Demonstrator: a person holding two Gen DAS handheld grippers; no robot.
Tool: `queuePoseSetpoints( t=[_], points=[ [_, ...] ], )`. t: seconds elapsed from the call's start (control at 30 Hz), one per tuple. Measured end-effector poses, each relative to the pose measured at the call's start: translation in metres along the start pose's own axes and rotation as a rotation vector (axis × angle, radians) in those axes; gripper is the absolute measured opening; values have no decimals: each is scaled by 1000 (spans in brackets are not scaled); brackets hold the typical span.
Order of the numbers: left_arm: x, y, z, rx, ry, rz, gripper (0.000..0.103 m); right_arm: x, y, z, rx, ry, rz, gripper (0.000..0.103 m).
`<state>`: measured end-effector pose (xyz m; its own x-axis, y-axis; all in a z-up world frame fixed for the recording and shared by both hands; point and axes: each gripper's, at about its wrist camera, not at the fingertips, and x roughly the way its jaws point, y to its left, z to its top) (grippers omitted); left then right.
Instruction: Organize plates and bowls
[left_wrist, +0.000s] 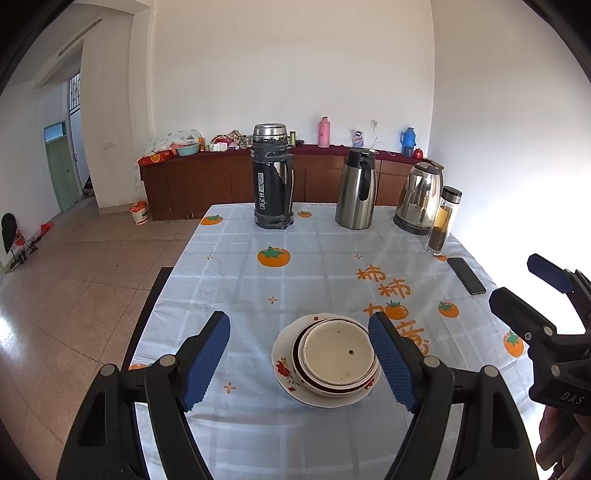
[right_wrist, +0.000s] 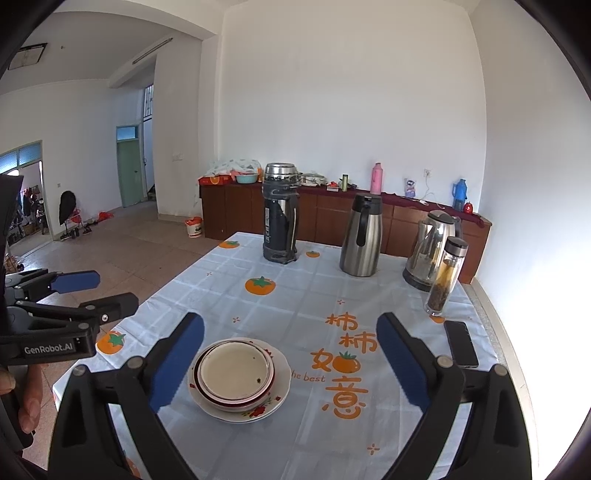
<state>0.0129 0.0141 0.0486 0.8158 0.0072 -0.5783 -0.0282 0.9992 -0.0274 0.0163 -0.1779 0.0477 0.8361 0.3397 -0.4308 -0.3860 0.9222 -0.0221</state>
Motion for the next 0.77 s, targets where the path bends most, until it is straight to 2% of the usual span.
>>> queuePoseSetpoints(
  t=[0.3,0.47,0.6,0.77],
  points=[
    [5,-4,4,32,2,-4,79,0,-1,1,-2,-3,-3,96],
    [8,0,9,11,-7,-15,79,-1,-3,5,-4,-9,-6,96],
    [9,1,11,18,-41,33,79,0,-5,9,-13,-15,-9,96],
    [13,-1,14,14,-39,15,79,5,-7,10,-14,-10,-5,96]
  ],
)
